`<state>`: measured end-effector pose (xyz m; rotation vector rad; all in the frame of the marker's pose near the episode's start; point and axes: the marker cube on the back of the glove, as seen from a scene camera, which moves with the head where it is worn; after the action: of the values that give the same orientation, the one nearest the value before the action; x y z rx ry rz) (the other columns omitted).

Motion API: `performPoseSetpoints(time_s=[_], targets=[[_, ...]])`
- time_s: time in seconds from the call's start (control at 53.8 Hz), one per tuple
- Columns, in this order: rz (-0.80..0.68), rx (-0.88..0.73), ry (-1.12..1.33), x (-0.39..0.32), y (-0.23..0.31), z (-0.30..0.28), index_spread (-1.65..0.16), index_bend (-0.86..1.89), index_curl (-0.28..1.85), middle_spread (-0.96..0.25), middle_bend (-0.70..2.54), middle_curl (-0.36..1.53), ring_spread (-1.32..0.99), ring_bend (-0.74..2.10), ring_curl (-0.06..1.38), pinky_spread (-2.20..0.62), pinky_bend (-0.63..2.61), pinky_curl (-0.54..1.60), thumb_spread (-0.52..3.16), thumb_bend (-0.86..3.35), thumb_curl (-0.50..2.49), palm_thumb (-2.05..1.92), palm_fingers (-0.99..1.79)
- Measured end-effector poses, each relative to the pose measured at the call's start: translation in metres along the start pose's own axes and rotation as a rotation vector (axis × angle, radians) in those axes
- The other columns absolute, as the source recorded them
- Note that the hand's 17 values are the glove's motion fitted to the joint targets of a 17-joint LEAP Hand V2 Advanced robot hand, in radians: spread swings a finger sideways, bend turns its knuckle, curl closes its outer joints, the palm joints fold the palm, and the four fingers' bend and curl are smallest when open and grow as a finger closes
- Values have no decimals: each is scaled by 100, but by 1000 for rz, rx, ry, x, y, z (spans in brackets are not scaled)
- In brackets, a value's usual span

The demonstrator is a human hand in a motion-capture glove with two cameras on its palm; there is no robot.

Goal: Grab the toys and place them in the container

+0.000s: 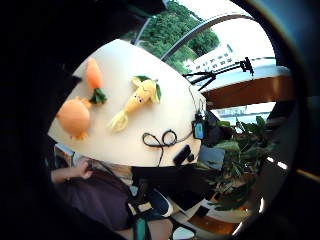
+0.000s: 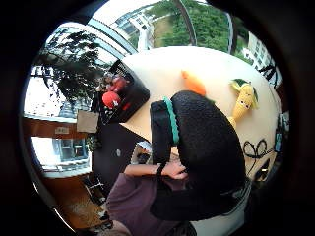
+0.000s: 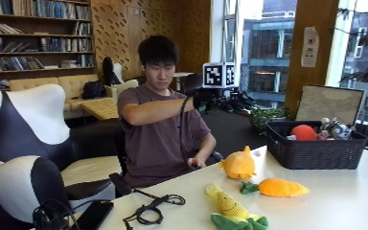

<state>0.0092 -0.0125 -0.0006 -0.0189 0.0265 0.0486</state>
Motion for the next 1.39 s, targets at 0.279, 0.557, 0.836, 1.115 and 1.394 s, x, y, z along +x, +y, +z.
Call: performPoseSetpoints(time_s=[0.279,0.557,0.836,1.115,1.394], targets=[[-18,-42,-16,14,-12,6,-21,10,15,0,18,29,3,37,19,5,68,30,144,-4,12,-7,-14],[4,-60,-31,22,-27,14,-21,10,17,0,17,31,3,35,21,5,66,31,145,-4,13,-8,-15],[43,-54,-8,29,-31,15,-21,10,18,0,17,32,3,34,23,4,65,32,144,-4,13,-8,-15],[-34,-52,20,44,-35,17,-21,10,18,0,17,32,3,34,25,4,64,33,144,-5,13,-8,-15],[-456,-71,104,106,-39,21,-23,9,18,-2,14,30,1,33,27,3,61,33,141,-5,12,-8,-21]])
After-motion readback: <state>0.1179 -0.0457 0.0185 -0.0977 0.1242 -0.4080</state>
